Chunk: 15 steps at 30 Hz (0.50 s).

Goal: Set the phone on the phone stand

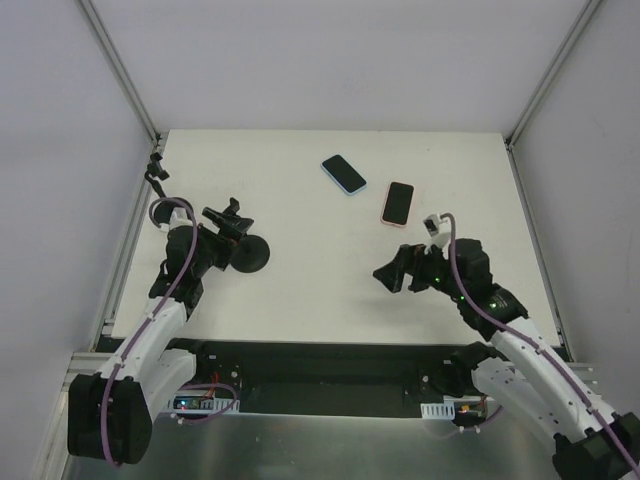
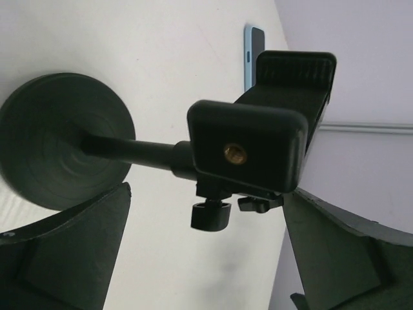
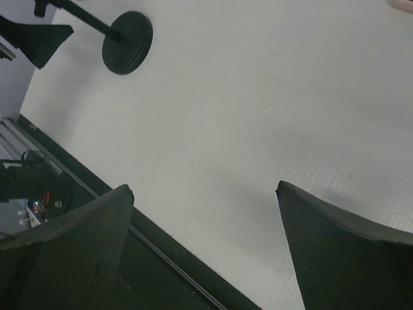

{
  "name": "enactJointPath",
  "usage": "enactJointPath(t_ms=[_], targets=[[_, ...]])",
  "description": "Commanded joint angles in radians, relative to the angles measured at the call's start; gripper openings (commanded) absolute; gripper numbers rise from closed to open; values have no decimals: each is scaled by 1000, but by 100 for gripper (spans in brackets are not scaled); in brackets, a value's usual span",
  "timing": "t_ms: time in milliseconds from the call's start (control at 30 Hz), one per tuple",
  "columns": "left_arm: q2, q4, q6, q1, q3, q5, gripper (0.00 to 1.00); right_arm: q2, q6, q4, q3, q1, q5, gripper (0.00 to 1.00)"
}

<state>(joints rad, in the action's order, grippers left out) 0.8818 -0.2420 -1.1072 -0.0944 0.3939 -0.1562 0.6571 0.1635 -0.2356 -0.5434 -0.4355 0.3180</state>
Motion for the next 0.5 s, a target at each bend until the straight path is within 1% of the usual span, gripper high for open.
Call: enactJointPath(t_ms=[0,33,67,100,133,167,200,233,267,300,333,367,400,433,467], targets=[[-67,128,97,-7,83,-2,99,126,-2,169,-58,-216,-187,96],[-102,191,125,-7,97,3,99,159,-8,189,-72,-253,-212,96],[-125,216,154,-7,108,9,99,227,-13,208,-105,-288,-253,96],[-148,236,217,-7,132,17,99,264,-22,231,-125,-357,-270,96],[-196,280,251,-7,146,35,99,303,-30,258,-145,-385,-287,96],[-220,338,283,-5,160,46,99,375,-36,271,-170,-414,-312,96],[-245,363,352,-5,192,56,99,412,-51,309,-205,-461,-341,96],[-283,381,386,-5,210,76,99,449,-58,335,-225,-482,-358,96],[-300,414,420,-5,230,87,99,522,-62,361,-239,-500,-385,96],[-310,428,473,-5,270,104,99,562,-65,408,-274,-525,-405,96],[-311,447,486,-5,292,136,99,599,-64,432,-288,-537,-425,96],[-305,463,487,-5,330,148,99,674,-70,470,-299,-549,-456,96],[-293,475,463,-5,344,150,99,711,-74,564,-315,-574,-473,96],[-264,478,445,-5,356,150,99,751,-81,612,-325,-585,-488,96],[-247,477,428,-5,378,150,99,829,-81,652,-342,-595,-513,96]])
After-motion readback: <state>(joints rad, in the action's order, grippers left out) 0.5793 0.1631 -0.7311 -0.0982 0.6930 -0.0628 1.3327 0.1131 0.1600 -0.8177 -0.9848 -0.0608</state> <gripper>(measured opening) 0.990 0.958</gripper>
